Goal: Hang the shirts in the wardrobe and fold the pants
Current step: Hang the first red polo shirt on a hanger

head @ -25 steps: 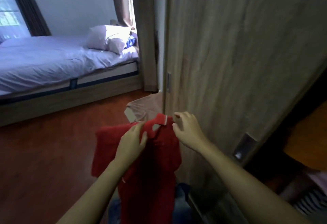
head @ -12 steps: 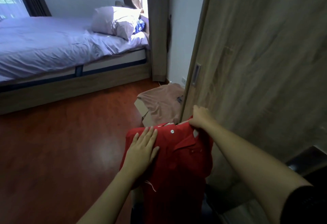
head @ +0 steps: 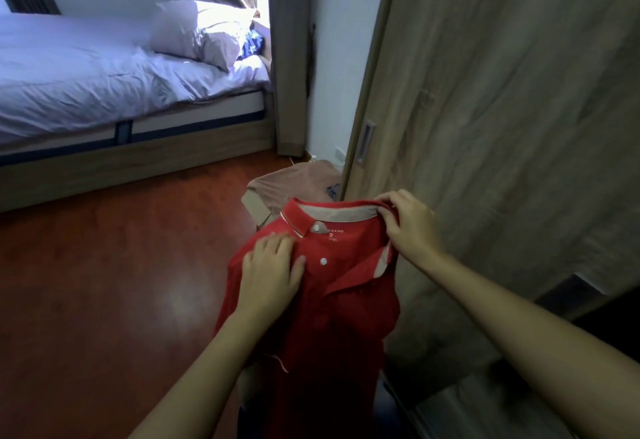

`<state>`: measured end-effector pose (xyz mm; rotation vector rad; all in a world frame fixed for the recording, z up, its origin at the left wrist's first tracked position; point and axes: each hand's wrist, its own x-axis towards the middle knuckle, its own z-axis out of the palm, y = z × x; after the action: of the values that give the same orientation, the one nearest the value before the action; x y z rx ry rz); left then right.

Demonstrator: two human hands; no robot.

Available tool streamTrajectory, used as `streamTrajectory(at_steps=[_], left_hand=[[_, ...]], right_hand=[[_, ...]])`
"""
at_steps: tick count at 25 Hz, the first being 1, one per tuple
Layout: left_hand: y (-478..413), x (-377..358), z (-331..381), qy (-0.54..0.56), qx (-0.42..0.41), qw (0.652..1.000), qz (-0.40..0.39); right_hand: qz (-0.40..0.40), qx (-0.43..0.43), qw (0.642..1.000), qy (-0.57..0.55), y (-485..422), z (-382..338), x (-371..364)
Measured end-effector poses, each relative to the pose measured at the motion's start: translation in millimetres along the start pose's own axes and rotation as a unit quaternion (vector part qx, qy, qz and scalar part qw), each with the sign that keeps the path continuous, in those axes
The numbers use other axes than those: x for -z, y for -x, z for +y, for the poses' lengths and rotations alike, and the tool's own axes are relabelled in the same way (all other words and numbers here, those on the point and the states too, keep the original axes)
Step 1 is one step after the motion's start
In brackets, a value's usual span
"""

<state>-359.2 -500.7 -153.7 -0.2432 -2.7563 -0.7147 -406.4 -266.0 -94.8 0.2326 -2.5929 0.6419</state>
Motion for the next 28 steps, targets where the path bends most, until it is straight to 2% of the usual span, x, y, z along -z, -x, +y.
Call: streamTrajectory(at_steps=[2,4,6,8,10,12,13,15,18,20,23,25,28], left_hand=[[-17,23,37,0.037,-0.042,0.998,0.025],[-35,45,76,0.022,-0.118,0.992,-0.04],[-48,62,115,-0.019,-0.185,0.973,-0.14],[-47,76,140,0.023,-0.235,0.953,-0.192],[-40,77,154,0.065,-0.293,0.939,-0.167],[-30,72,161,0.056,-0.316,0.93,-0.178],[-25,71,169,0.076,-0.31,0.927,-0.2],[-23,80,192,0.139,-0.284,0.921,-0.23],[-27,100,243,0.16,-0.313,0.916,-0.191],[-24,100,279,0.177,-0.329,0.909,-0.186],[-8,84,331,0.213,-0.337,0.901,-0.173],[3,74,364,0.204,-0.37,0.888,-0.182],[12,71,407,0.25,-0.38,0.872,-0.179]], right_hand=[[0.041,0.046,0.998,-0.006,19,-9,31],[0.069,0.093,0.993,-0.005,32,-20,58],[0.107,0.107,0.988,-0.011,47,-25,92],[0.164,0.087,0.982,-0.034,61,-24,133],[0.214,0.038,0.975,-0.042,79,-17,180],[0.23,0.003,0.973,0.015,100,-3,227],[0.216,0.006,0.973,0.085,115,7,251],[0.13,0.045,0.966,0.22,149,28,294],[-0.027,0.076,0.94,0.332,201,45,341],[-0.082,0.038,0.919,0.384,228,49,362],[-0.104,-0.067,0.92,0.373,262,60,391],[-0.15,-0.127,0.941,0.276,283,69,413],[-0.084,-0.16,0.963,0.202,300,86,448]])
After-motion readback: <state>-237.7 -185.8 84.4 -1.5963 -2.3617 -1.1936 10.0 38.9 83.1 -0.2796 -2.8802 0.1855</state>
